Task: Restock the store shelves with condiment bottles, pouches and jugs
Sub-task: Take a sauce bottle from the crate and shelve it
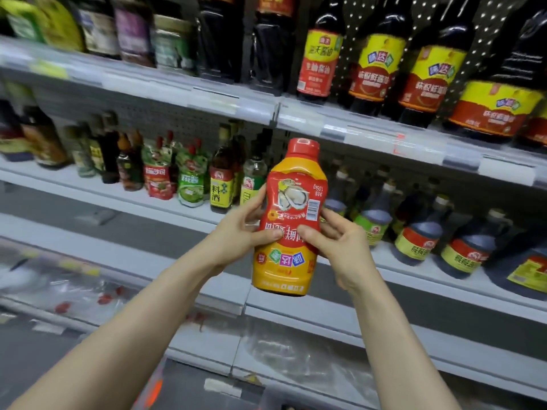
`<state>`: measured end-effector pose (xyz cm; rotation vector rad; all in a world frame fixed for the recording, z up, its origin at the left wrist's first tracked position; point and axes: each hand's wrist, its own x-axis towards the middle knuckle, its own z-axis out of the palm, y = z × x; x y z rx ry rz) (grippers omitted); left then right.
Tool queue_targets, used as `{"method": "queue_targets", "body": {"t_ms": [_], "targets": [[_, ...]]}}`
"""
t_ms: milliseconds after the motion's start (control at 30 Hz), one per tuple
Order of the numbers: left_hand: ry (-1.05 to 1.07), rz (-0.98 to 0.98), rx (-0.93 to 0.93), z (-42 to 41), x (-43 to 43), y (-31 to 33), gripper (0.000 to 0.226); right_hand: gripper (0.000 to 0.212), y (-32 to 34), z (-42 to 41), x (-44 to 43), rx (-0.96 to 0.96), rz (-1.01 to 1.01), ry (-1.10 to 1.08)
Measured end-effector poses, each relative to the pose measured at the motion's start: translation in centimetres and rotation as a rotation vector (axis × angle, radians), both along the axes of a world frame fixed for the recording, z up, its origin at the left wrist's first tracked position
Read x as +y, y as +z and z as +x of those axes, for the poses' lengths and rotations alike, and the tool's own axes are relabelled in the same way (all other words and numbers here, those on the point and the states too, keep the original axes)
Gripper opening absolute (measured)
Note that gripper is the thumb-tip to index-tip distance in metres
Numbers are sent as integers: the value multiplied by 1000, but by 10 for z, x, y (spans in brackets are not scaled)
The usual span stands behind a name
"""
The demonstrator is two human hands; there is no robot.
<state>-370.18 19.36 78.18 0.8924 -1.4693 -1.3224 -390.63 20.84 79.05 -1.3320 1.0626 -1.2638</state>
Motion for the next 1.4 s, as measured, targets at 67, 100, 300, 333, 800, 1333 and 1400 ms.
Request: {"method": "queue_targets", "body": {"t_ms": [67, 100, 300, 333, 800, 1333, 1400], "targets": [[43, -14, -5, 48, -1, 7, 79, 53, 4, 47, -11, -5, -15, 27], [67, -22, -9, 68, -1, 11, 78, 54, 6, 67, -16, -11, -26, 45], [250, -73, -69, 200, 8, 29, 87, 59, 17, 203, -42, -43, -55, 205], [284, -77, -76, 222, 10, 31, 88, 58, 20, 227, -45, -48, -52, 240], [562, -130, -95, 396, -22, 54, 91, 49, 53, 417, -127, -20, -91, 505], [662, -215, -105, 537, -79, 78, 91, 63, 83, 565, -204, -27, -231, 609], [630, -218, -99, 562, -89, 81, 90, 62, 86, 587, -209, -29, -244, 582]]}}
